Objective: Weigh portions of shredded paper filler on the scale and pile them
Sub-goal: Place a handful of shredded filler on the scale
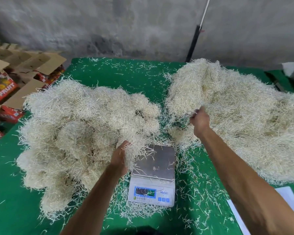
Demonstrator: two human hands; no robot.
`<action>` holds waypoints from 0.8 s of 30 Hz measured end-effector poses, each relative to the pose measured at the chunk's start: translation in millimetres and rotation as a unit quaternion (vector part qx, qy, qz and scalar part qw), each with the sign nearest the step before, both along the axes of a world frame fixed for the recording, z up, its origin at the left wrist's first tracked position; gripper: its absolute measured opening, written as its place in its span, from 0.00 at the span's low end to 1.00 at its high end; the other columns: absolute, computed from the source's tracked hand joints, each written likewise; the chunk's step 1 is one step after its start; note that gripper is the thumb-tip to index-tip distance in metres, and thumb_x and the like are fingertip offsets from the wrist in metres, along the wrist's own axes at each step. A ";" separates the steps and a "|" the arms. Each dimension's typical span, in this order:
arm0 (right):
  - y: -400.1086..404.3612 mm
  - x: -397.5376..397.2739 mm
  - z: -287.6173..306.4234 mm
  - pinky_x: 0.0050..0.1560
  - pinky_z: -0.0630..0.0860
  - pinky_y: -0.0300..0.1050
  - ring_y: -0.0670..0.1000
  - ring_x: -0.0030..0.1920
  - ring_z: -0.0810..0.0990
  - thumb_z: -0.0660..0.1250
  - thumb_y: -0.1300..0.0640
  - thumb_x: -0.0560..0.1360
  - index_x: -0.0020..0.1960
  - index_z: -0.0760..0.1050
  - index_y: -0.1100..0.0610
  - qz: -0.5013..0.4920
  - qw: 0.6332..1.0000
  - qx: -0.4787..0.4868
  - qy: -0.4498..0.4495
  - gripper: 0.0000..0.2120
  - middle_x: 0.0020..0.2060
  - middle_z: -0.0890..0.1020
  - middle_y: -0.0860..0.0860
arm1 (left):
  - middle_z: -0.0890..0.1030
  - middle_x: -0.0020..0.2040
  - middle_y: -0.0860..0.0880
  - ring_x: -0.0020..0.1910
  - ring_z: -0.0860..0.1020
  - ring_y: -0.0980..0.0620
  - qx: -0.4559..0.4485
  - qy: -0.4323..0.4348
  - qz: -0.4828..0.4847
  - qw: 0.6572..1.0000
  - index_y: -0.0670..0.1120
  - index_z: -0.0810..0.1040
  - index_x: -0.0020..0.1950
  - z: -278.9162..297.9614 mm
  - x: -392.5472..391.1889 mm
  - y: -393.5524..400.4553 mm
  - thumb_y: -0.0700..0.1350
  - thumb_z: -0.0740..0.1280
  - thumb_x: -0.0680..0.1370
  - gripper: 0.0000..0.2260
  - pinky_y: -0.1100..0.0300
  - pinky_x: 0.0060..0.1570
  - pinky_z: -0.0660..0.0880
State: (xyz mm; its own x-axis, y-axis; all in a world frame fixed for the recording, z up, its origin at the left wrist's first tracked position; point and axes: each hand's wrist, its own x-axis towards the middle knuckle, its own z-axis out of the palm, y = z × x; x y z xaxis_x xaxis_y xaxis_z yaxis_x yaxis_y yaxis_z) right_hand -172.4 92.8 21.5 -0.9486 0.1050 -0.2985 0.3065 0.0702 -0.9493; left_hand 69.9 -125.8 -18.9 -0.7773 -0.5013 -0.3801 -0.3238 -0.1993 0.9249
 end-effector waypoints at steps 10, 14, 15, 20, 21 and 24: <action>-17.3 108.5 -19.1 0.53 0.81 0.52 0.41 0.47 0.83 0.60 0.33 0.81 0.62 0.81 0.54 0.411 0.880 0.212 0.111 0.27 0.63 0.83 0.55 | 0.72 0.73 0.43 0.67 0.76 0.50 0.143 -0.033 -0.019 0.989 0.46 0.72 0.73 1.4 -15.1 27.1 0.51 0.62 0.84 0.19 0.52 0.56 0.77; -34.3 157.5 -37.9 0.72 0.70 0.54 0.42 0.67 0.74 0.73 0.32 0.72 0.78 0.62 0.37 0.480 0.862 0.155 0.044 0.39 0.77 0.68 0.46 | 0.66 0.76 0.40 0.72 0.71 0.49 0.325 0.045 -0.148 0.933 0.43 0.61 0.79 -1.8 -10.0 25.6 0.37 0.63 0.83 0.25 0.60 0.67 0.72; -34.1 159.0 -44.0 0.67 0.77 0.54 0.42 0.60 0.81 0.76 0.39 0.74 0.78 0.66 0.44 0.453 0.880 0.136 0.038 0.37 0.70 0.78 0.49 | 0.71 0.73 0.37 0.70 0.73 0.42 0.408 0.031 -0.159 0.898 0.41 0.66 0.77 -0.7 -9.1 24.8 0.44 0.60 0.85 0.20 0.53 0.66 0.74; -34.3 152.8 -49.4 0.42 0.82 0.43 0.46 0.37 0.83 0.73 0.39 0.76 0.80 0.59 0.58 0.185 0.978 0.100 0.018 0.42 0.43 0.84 0.48 | 0.78 0.62 0.40 0.58 0.80 0.41 0.216 0.003 -0.038 0.976 0.50 0.77 0.60 -13.7 -1.9 11.4 0.54 0.70 0.78 0.14 0.46 0.49 0.82; -33.2 155.3 -49.4 0.40 0.79 0.41 0.44 0.36 0.81 0.71 0.35 0.76 0.80 0.56 0.58 0.179 0.978 0.105 0.013 0.45 0.43 0.84 0.48 | 0.79 0.61 0.43 0.57 0.80 0.43 0.200 0.000 -0.024 0.980 0.50 0.77 0.59 -19.6 -0.3 8.9 0.54 0.71 0.78 0.13 0.48 0.48 0.83; -25.9 164.7 -54.1 0.43 0.80 0.44 0.51 0.47 0.83 0.59 0.26 0.76 0.76 0.66 0.62 0.287 0.905 0.312 0.026 0.45 0.58 0.83 0.59 | 0.81 0.58 0.46 0.54 0.81 0.48 0.166 -0.021 -0.006 0.986 0.49 0.79 0.57 -28.9 4.7 6.6 0.52 0.71 0.78 0.11 0.53 0.44 0.83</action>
